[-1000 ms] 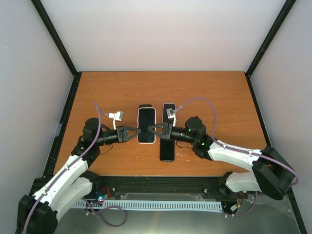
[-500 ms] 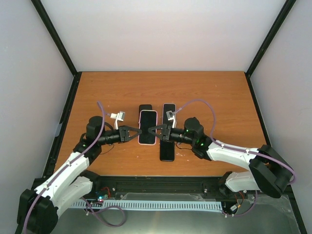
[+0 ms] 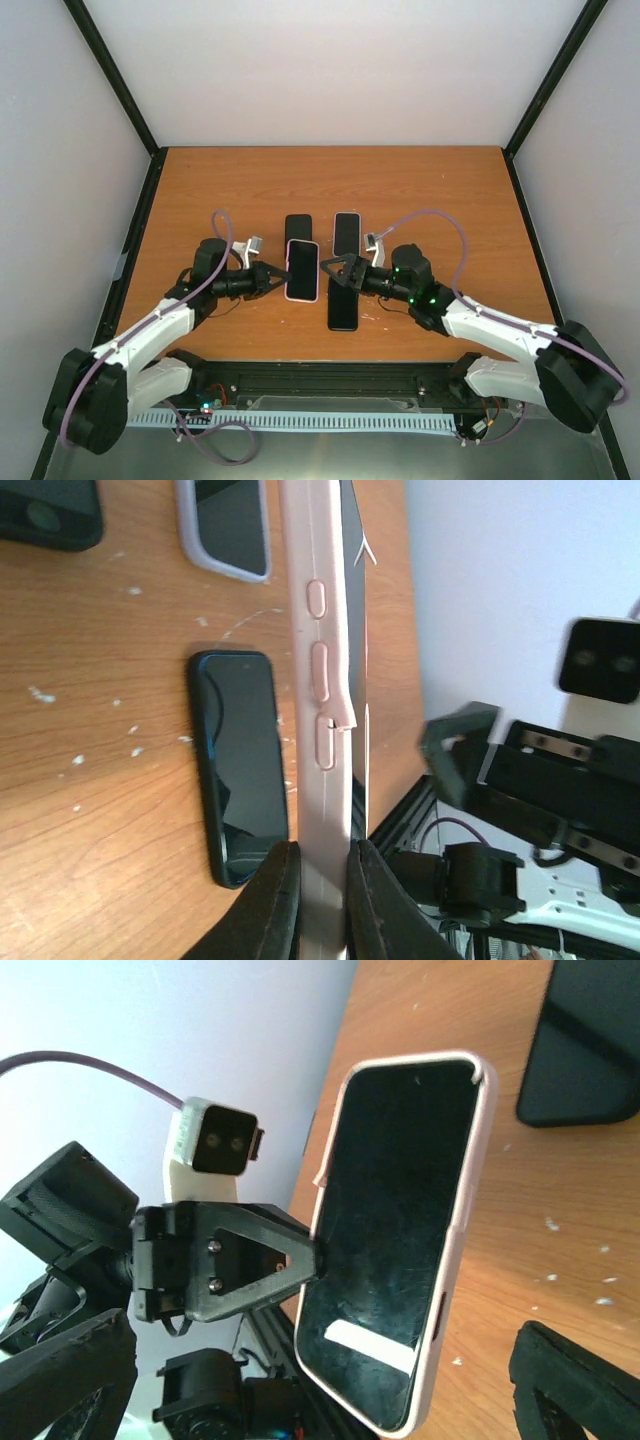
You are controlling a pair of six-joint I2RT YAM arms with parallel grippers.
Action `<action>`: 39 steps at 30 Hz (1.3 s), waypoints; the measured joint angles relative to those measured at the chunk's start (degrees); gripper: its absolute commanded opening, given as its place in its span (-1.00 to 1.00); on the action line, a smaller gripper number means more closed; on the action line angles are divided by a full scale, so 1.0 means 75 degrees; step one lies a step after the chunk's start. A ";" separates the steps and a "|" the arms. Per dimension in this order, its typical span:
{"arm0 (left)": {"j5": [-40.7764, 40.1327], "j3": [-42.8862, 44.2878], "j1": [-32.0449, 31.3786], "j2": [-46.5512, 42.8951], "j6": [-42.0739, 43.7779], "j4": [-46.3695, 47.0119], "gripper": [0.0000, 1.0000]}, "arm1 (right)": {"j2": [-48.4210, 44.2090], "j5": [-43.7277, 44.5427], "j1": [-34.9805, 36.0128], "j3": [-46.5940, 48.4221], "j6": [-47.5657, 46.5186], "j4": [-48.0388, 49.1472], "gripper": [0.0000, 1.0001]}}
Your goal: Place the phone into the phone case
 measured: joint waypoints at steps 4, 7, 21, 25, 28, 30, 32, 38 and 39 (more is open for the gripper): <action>-0.0131 -0.0050 0.0003 0.0752 0.0009 0.0134 -0.99 | -0.0772 0.0472 -0.0114 -0.0006 -0.0268 -0.0970 1.00; -0.0262 -0.0096 0.0000 0.1271 0.0012 0.0195 -0.99 | -0.1483 0.0877 -0.0143 0.0003 -0.0522 -0.1670 1.00; -0.0262 -0.0367 0.0000 0.2780 -0.0122 0.0682 -0.83 | -0.2486 0.1827 -0.0184 0.0163 -0.1102 -0.3182 1.00; -0.0262 -0.0367 0.0000 0.2850 -0.0131 0.0694 -0.43 | -0.2416 0.1897 -0.0192 0.0300 -0.1192 -0.3462 1.00; -0.0510 -0.0367 0.0000 0.2815 -0.0189 0.0542 -0.15 | -0.2401 0.2011 -0.0192 0.0455 -0.1297 -0.3675 1.00; -0.0662 -0.0367 0.0009 0.2707 -0.0189 0.0405 0.02 | -0.2401 0.2119 -0.0192 0.0536 -0.1378 -0.3826 1.00; -0.0775 -0.0356 0.0009 0.2532 -0.0198 0.0251 0.17 | -0.2404 0.2261 -0.0192 0.0629 -0.1448 -0.4022 1.00; -0.1096 -0.0128 0.0009 0.1781 -0.0184 -0.0420 0.97 | -0.2553 0.2836 -0.0198 0.1067 -0.1763 -0.4817 1.00; -0.1180 0.0000 0.0009 0.1629 -0.0175 -0.0603 0.99 | -0.2591 0.2952 -0.0201 0.1186 -0.1839 -0.4995 1.00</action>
